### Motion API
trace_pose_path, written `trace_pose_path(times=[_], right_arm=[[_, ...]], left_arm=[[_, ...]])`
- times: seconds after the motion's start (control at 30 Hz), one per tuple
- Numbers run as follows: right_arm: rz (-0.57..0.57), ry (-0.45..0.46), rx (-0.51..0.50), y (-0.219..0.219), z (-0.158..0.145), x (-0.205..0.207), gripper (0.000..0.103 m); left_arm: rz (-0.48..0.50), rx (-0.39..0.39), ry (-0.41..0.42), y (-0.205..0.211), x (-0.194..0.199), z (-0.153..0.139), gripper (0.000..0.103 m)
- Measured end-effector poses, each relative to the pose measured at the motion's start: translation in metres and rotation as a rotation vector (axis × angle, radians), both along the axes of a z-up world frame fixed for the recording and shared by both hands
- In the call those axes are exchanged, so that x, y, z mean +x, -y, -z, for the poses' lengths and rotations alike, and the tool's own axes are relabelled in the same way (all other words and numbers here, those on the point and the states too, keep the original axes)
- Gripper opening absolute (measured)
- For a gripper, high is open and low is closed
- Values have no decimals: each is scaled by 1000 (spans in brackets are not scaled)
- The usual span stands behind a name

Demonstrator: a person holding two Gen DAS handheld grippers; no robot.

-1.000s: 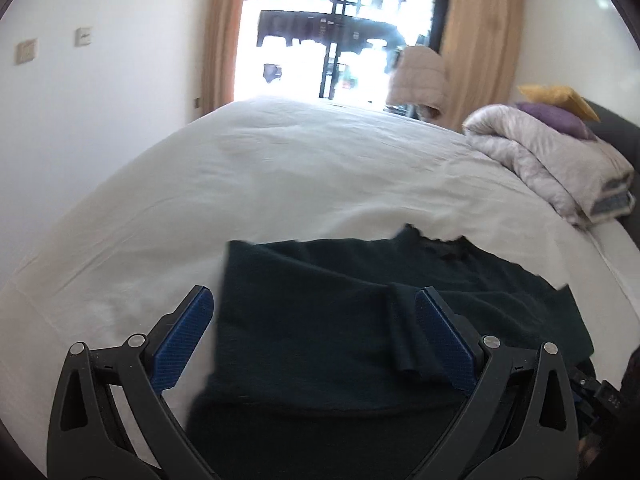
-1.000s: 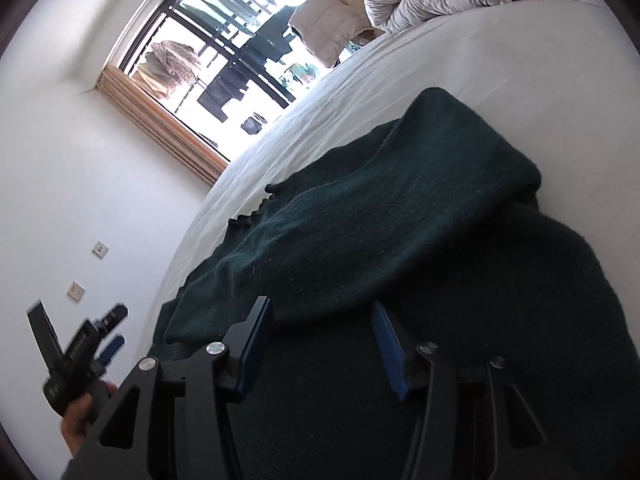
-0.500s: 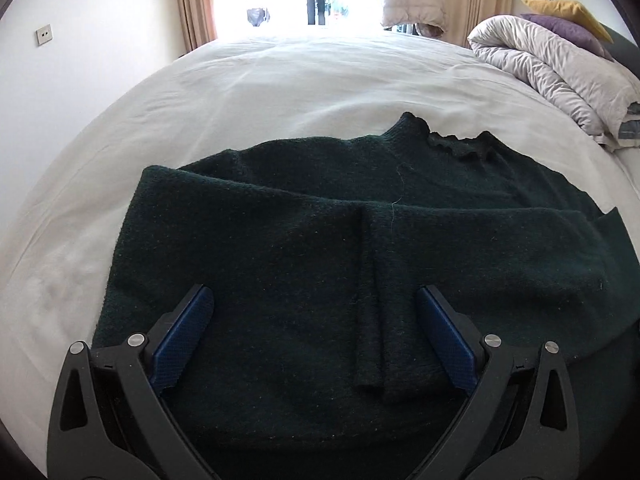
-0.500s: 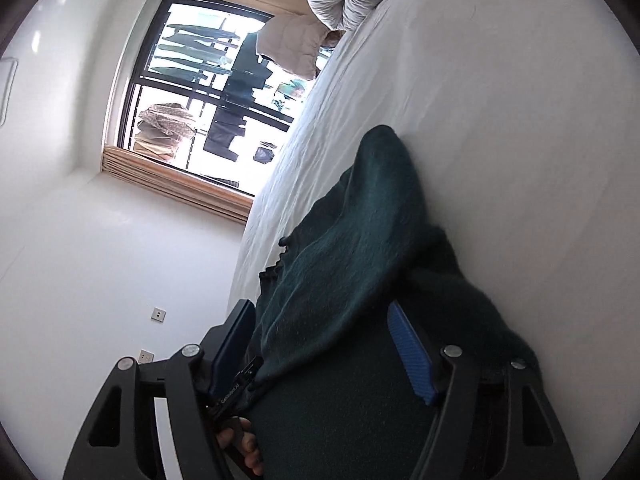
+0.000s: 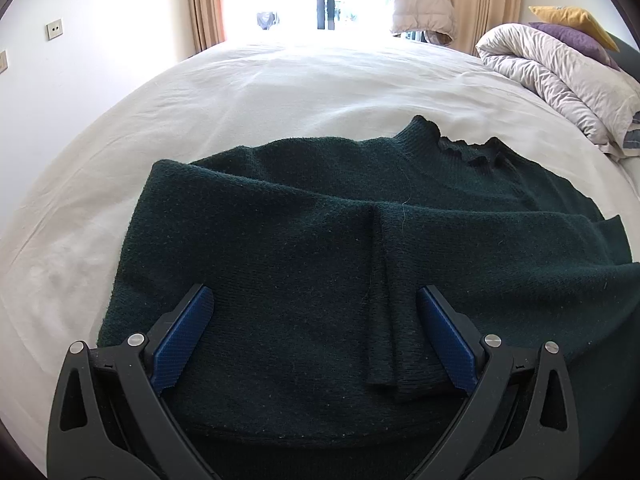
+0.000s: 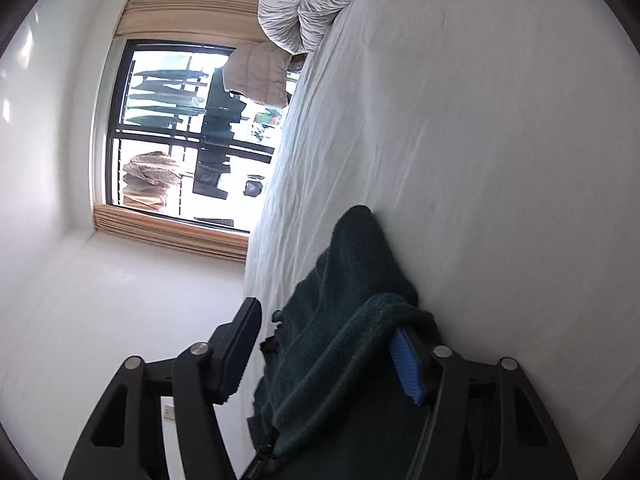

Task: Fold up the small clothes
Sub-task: 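Grasp the sweater side edge with the right gripper and fold it inward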

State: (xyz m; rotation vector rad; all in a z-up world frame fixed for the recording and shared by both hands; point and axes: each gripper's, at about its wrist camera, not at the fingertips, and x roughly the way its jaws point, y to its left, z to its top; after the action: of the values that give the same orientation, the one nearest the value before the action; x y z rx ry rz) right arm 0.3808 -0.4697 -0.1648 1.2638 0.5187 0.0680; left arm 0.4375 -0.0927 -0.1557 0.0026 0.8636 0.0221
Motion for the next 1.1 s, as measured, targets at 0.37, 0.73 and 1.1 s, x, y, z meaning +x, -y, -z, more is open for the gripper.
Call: trace_pose_path(times=[0.37, 0.73, 1.1], right_arm=[[264, 47, 41, 13, -10, -120, 63], [-241, -92, -240, -54, -48, 41, 59], [-158, -288, -516, 8, -8, 95, 0]], left_arm=[[2, -12, 4, -2, -1, -1, 103], [8, -65, 23, -9, -4, -3, 103], [11, -80, 48, -11, -3, -1, 103]])
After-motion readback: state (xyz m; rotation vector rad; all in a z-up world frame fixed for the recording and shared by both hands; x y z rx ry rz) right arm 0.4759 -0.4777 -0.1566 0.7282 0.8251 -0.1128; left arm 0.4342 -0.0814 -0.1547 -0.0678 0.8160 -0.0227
